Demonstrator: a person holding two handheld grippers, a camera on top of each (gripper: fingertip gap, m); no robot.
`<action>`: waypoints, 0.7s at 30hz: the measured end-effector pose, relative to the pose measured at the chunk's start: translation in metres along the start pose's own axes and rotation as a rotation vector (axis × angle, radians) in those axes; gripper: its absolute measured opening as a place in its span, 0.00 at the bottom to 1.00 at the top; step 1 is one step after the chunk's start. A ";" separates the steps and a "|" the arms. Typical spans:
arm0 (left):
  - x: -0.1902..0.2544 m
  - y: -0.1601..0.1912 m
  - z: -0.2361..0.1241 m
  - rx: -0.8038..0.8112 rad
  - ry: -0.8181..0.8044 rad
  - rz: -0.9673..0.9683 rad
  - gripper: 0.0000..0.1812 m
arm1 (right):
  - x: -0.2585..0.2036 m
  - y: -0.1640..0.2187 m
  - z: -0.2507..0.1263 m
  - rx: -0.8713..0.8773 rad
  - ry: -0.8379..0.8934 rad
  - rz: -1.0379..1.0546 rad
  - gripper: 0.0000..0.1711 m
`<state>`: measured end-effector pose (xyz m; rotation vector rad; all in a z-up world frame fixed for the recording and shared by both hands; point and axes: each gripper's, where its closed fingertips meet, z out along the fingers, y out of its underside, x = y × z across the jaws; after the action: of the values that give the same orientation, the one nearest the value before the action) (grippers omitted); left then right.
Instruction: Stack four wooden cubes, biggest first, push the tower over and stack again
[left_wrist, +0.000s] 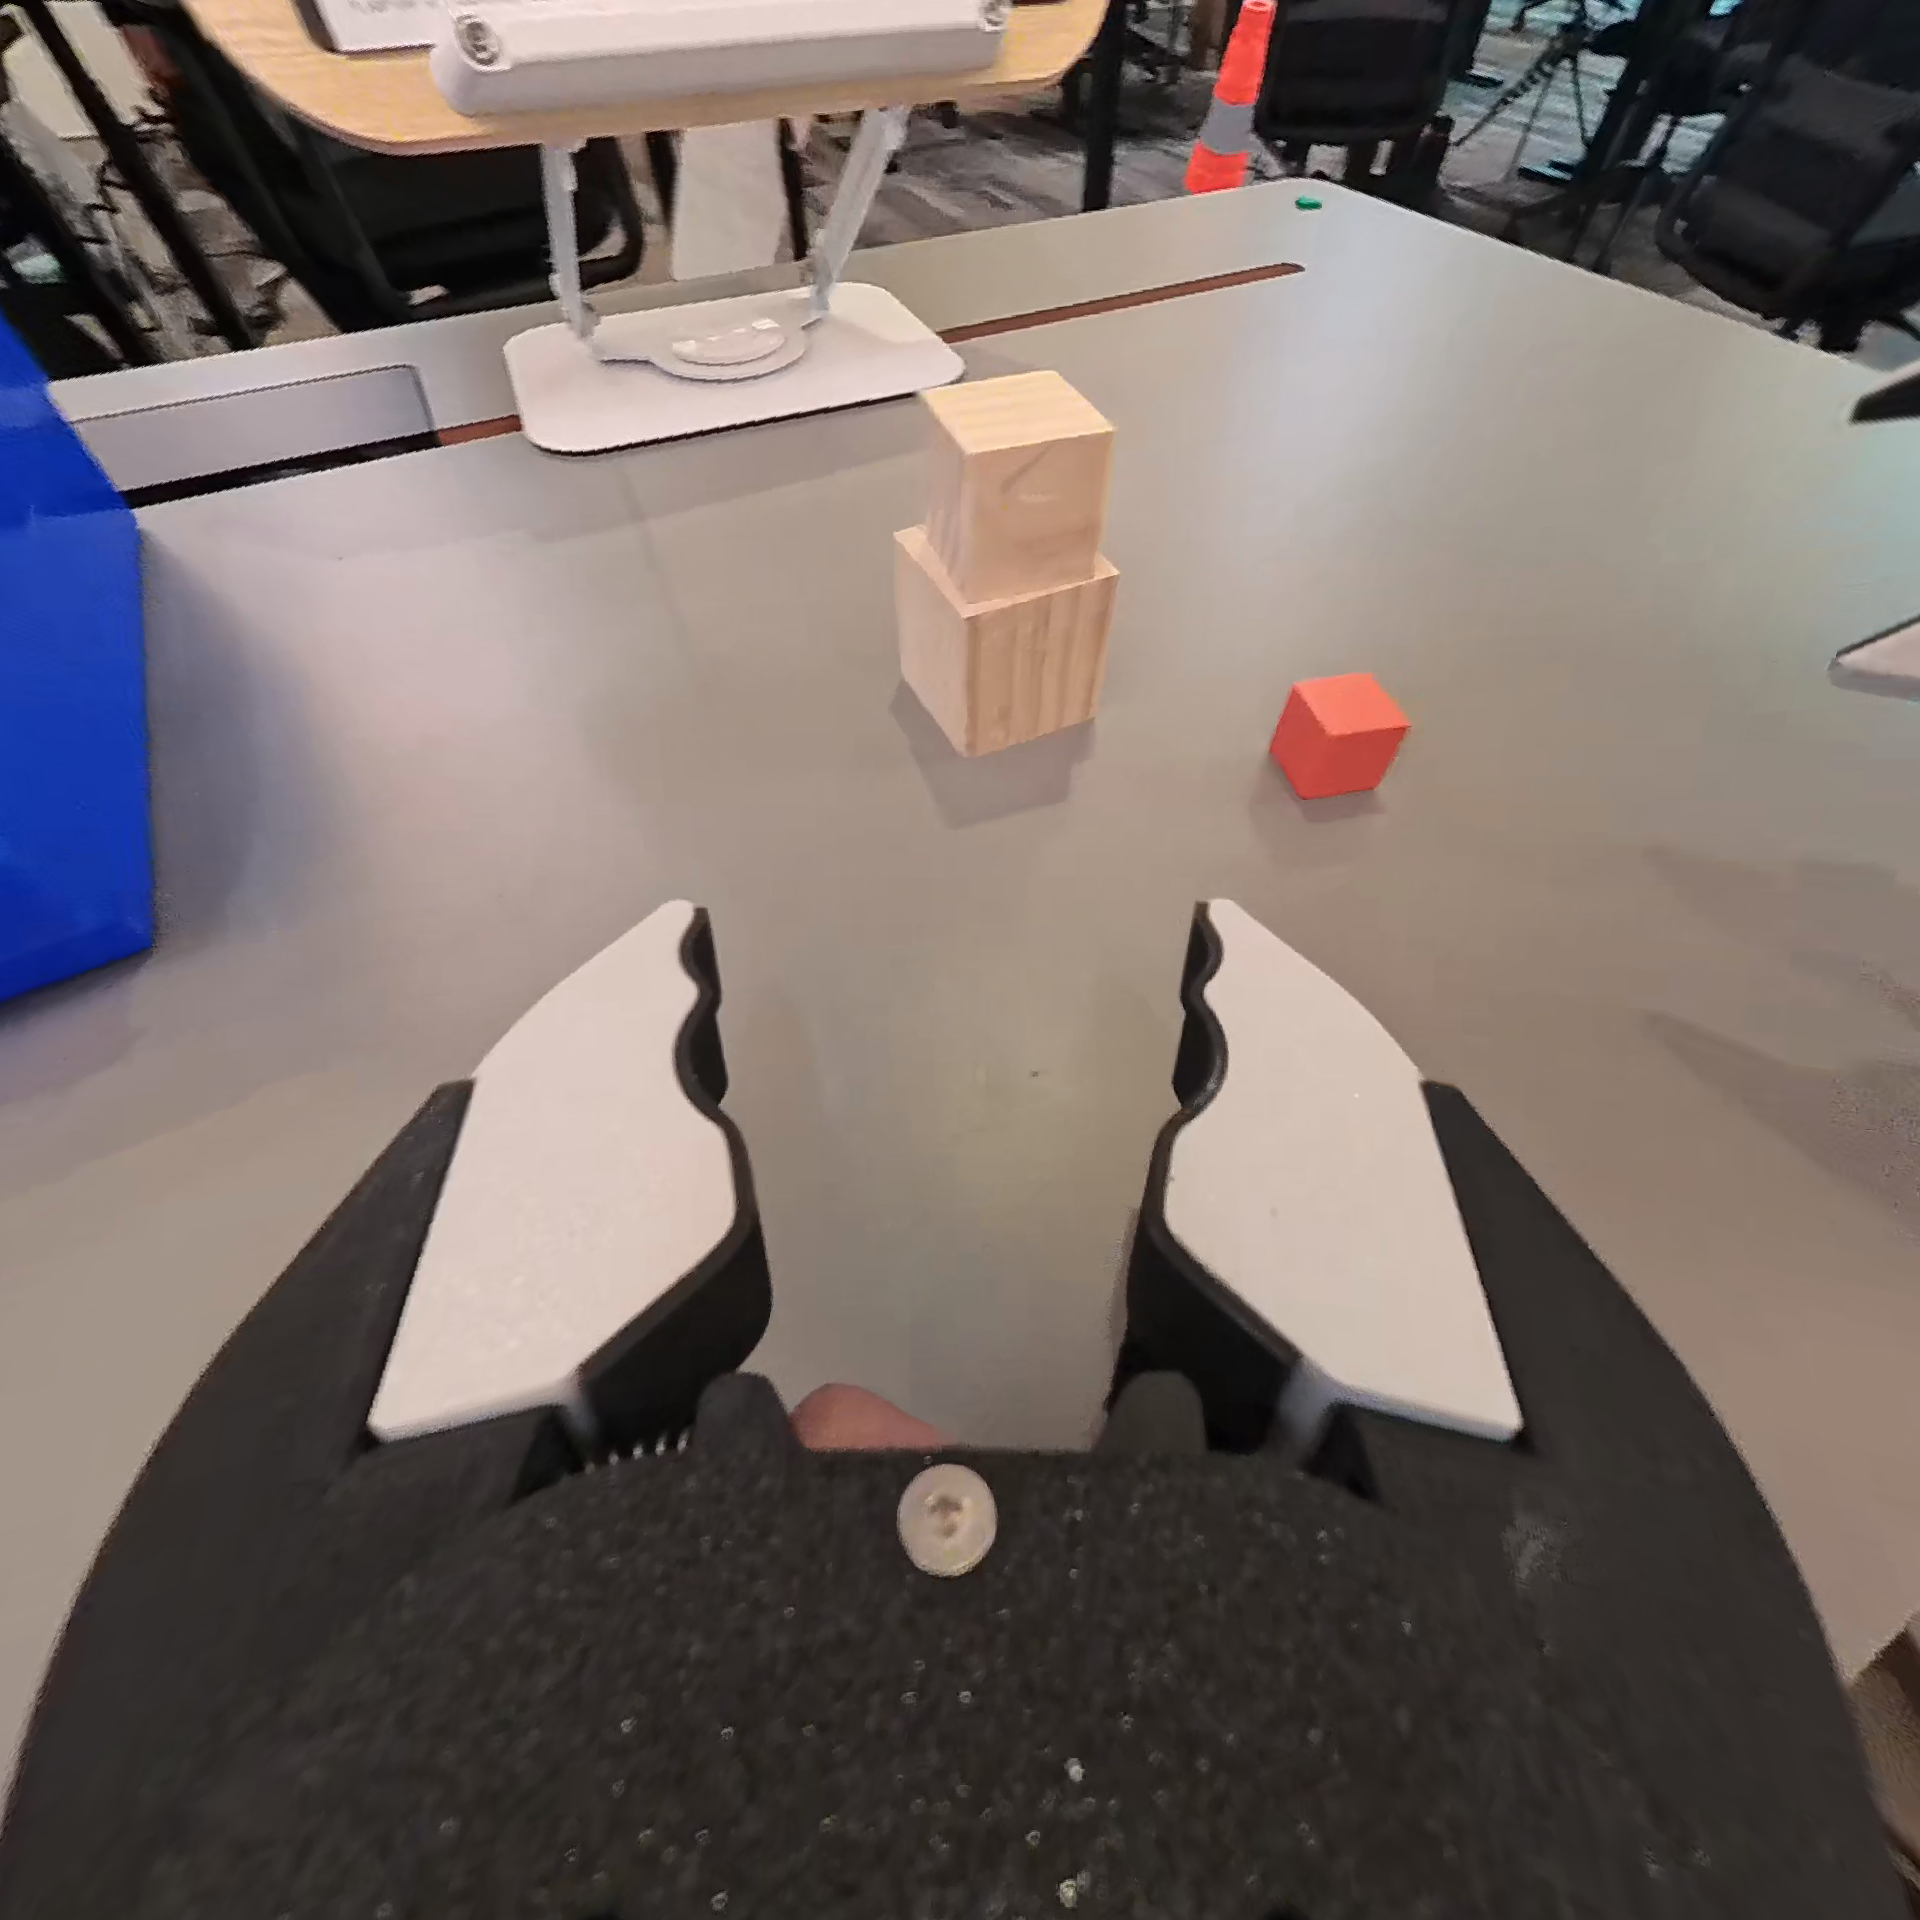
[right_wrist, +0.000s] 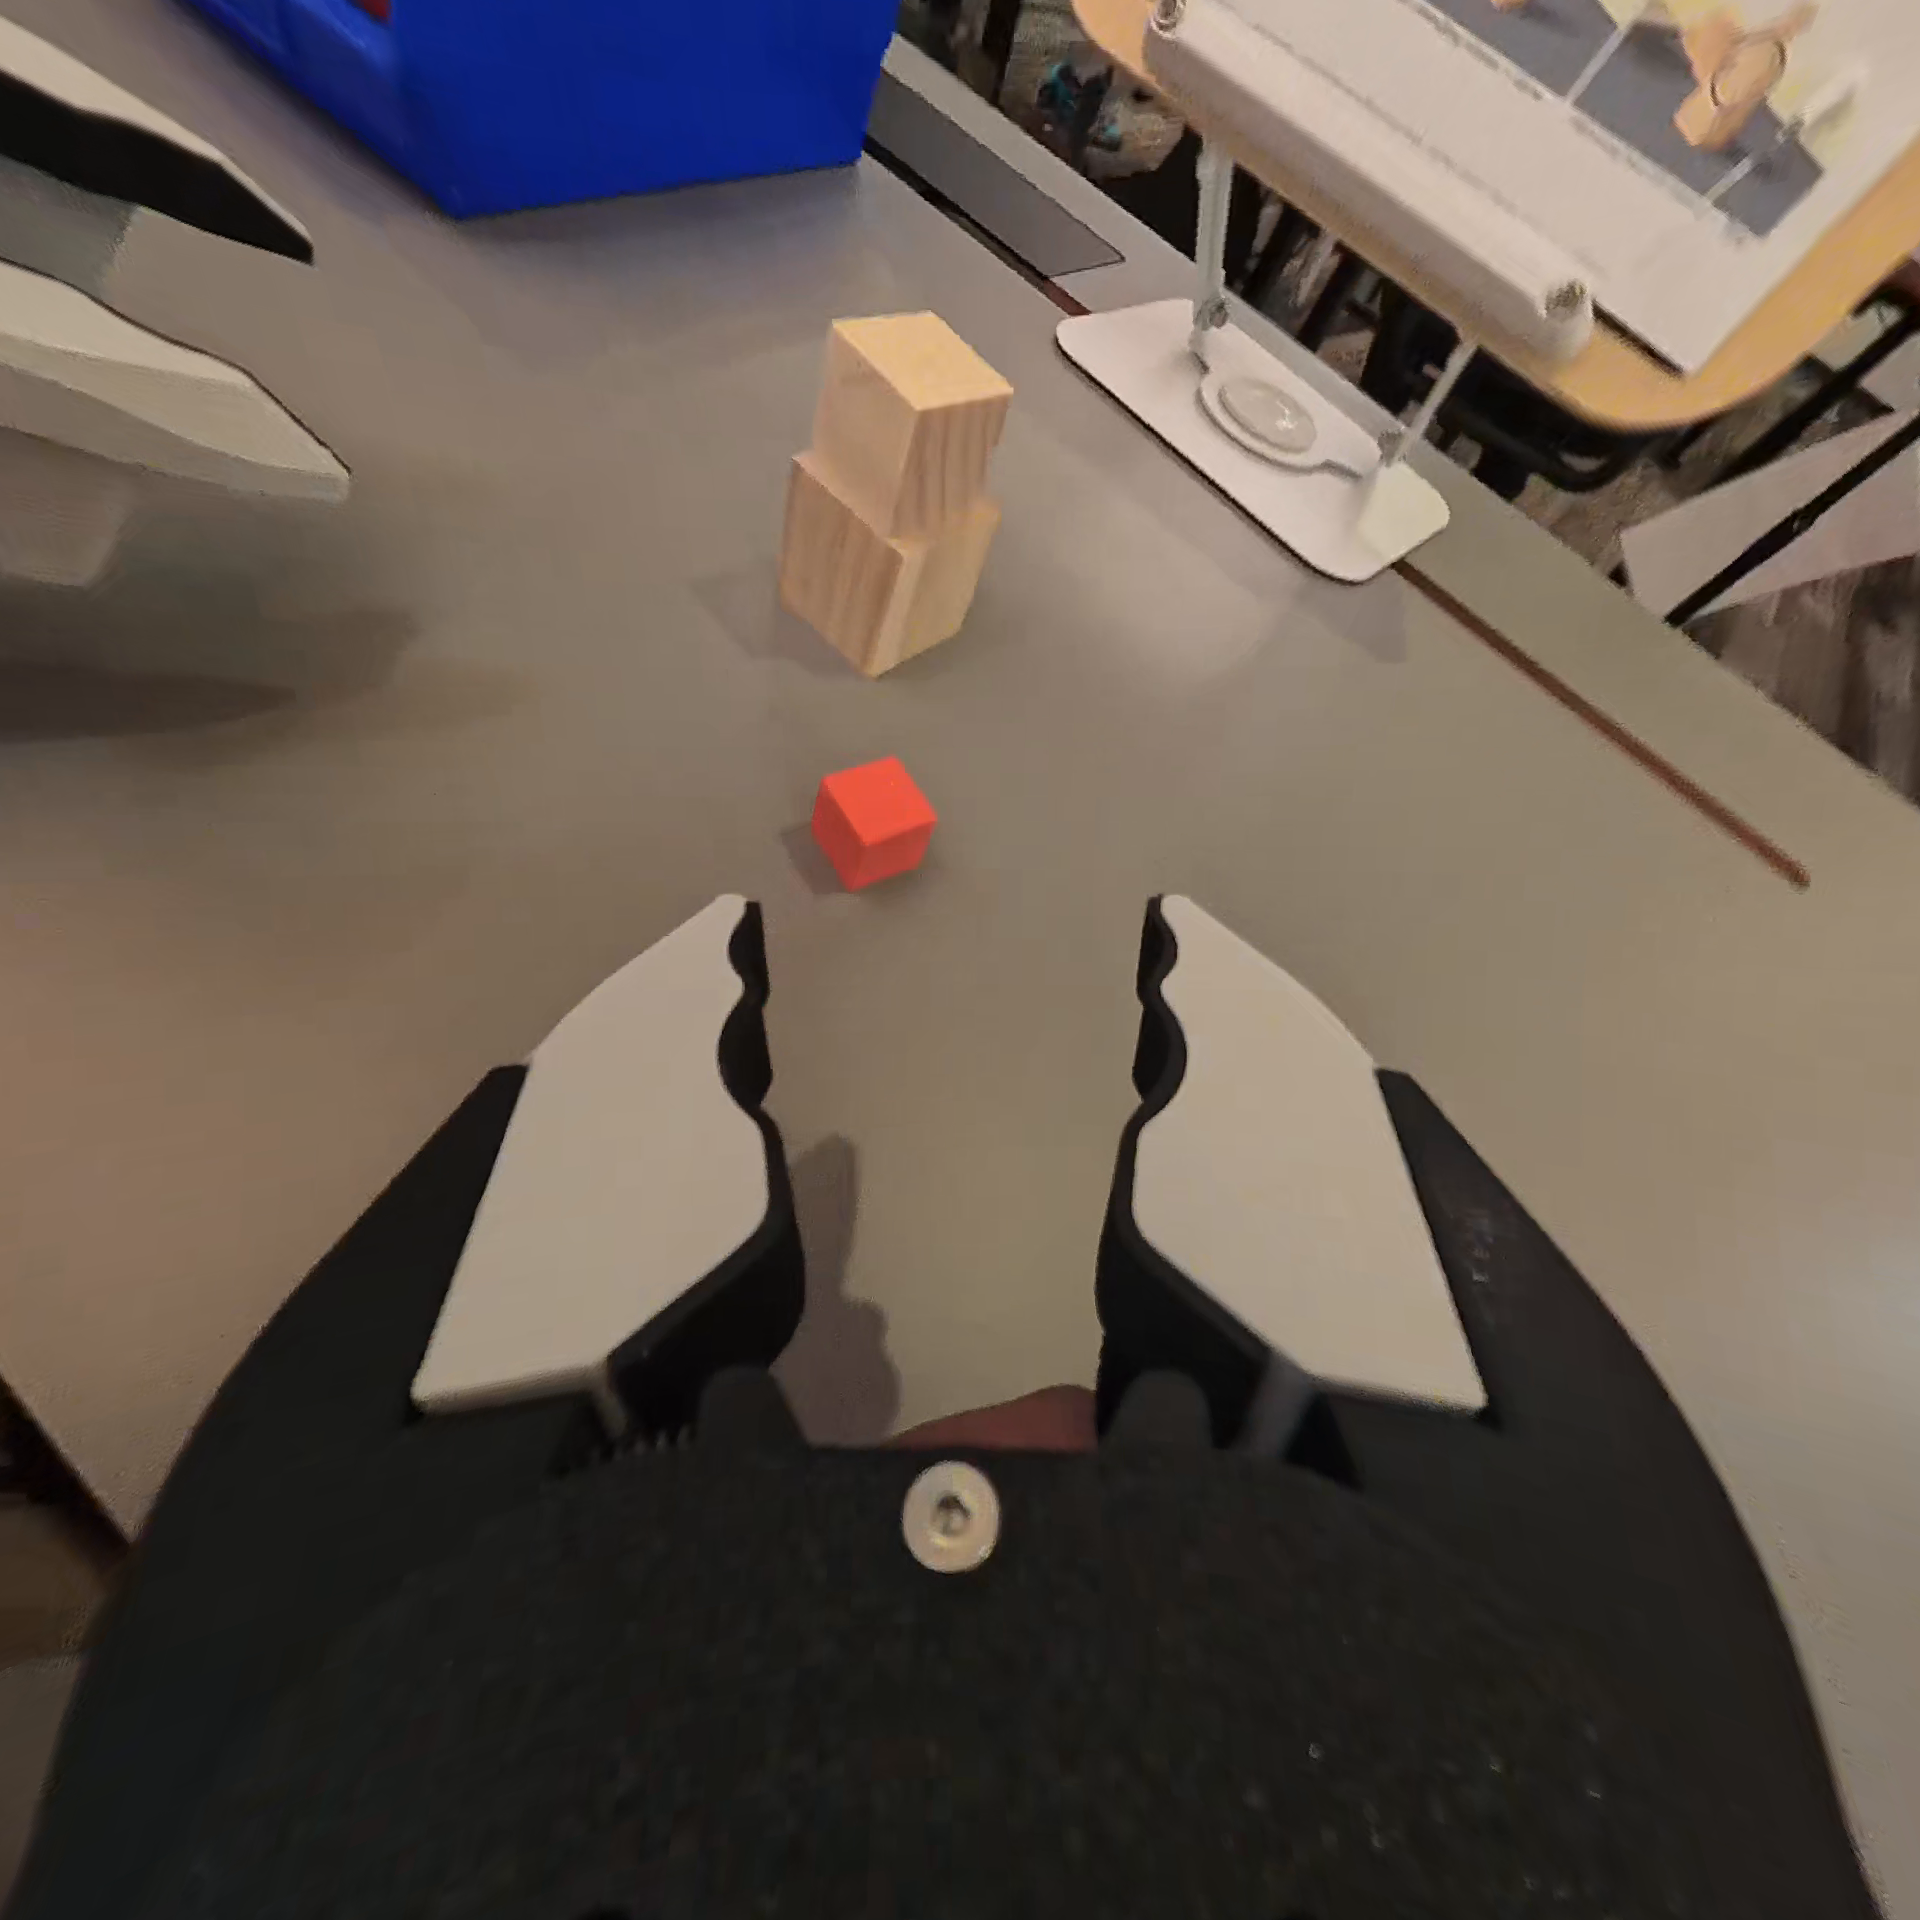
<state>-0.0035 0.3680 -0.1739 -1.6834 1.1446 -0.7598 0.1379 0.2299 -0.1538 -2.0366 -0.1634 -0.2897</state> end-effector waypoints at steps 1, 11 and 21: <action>0.004 -0.001 0.001 -0.001 0.020 0.010 0.47 | 0.001 0.005 -0.002 0.011 0.003 0.027 0.41; 0.082 0.003 0.065 -0.274 0.148 0.050 0.51 | 0.016 0.017 -0.020 0.045 0.047 0.047 0.40; 0.119 0.009 0.122 -0.415 0.038 0.056 0.43 | 0.032 0.020 -0.039 0.112 0.005 0.140 0.39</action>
<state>0.1428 0.2996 -0.2290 -1.9708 1.4431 -0.5442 0.1683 0.1855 -0.1448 -1.9257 -0.0327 -0.1935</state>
